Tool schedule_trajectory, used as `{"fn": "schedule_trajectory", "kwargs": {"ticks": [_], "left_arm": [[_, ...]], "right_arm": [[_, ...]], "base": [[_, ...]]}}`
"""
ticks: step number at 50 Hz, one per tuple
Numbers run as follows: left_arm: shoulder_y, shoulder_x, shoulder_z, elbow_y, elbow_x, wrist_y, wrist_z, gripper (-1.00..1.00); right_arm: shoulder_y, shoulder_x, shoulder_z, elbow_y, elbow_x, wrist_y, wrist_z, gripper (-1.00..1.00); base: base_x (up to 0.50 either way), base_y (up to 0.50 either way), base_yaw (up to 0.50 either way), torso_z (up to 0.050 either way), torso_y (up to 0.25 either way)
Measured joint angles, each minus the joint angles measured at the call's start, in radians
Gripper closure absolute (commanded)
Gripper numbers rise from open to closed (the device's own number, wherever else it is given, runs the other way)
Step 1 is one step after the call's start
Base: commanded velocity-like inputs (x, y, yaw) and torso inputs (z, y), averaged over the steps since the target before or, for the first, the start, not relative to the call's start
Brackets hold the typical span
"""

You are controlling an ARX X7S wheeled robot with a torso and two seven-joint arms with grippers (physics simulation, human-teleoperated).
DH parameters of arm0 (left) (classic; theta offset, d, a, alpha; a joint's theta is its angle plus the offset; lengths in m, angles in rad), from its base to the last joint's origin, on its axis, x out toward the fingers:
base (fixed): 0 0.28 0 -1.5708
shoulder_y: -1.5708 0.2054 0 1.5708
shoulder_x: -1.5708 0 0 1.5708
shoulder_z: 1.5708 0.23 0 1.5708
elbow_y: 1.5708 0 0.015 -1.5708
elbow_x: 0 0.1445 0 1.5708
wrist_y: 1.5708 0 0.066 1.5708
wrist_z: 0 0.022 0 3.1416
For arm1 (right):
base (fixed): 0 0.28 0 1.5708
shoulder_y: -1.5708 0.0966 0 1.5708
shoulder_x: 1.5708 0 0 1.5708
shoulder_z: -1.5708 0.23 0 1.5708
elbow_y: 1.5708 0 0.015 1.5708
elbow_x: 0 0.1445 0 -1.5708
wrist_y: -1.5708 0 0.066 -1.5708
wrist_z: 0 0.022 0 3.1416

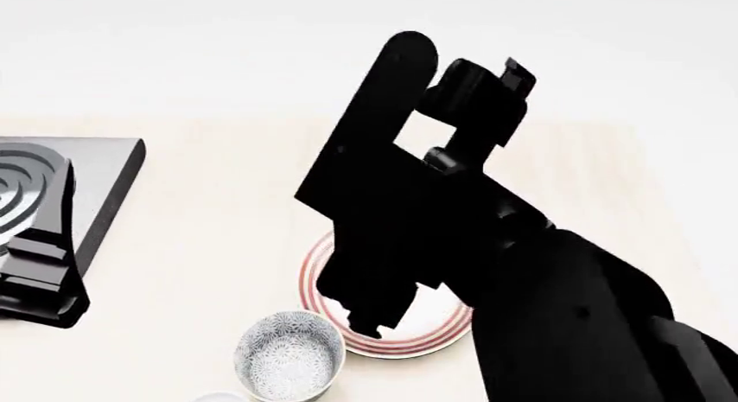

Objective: Pick the akita bowl between the plate and the ramekin and place it on the plate.

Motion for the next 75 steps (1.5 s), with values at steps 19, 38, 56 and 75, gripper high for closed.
{"fn": "schedule_trajectory", "kwargs": {"ticks": [19,38,56,75], "left_arm": [[0.002,-0.029,0.014,-0.013,0.012,0.024,0.002,-1.0],[0.018,-0.044,0.026,-0.022,0.019,0.051,0.005,-1.0],[0.021,-0.051,0.023,-0.021,0.006,0.058,0.0,-1.0],[0.035,-0.061,0.007,-0.007,-0.021,0.065,-0.004,-1.0]], "right_arm": [[0.135,0.004,-0.351,0.224,-0.208,-0.199,-0.205,-1.0],[0.116,-0.031,-0.425,0.309,-0.193,-0.349,-0.244,-1.0],[0.079,-0.087,-0.422,0.363,-0.17,-0.427,-0.216,-1.0],[0.039,-0.102,-0.473,0.341,-0.149,-0.455,-0.248,-1.0]], "base": [[0.0,0.0,0.0,0.0,0.0],[0.0,0.0,0.0,0.0,0.0],[0.0,0.0,0.0,0.0,0.0],[0.0,0.0,0.0,0.0,0.0]]}}
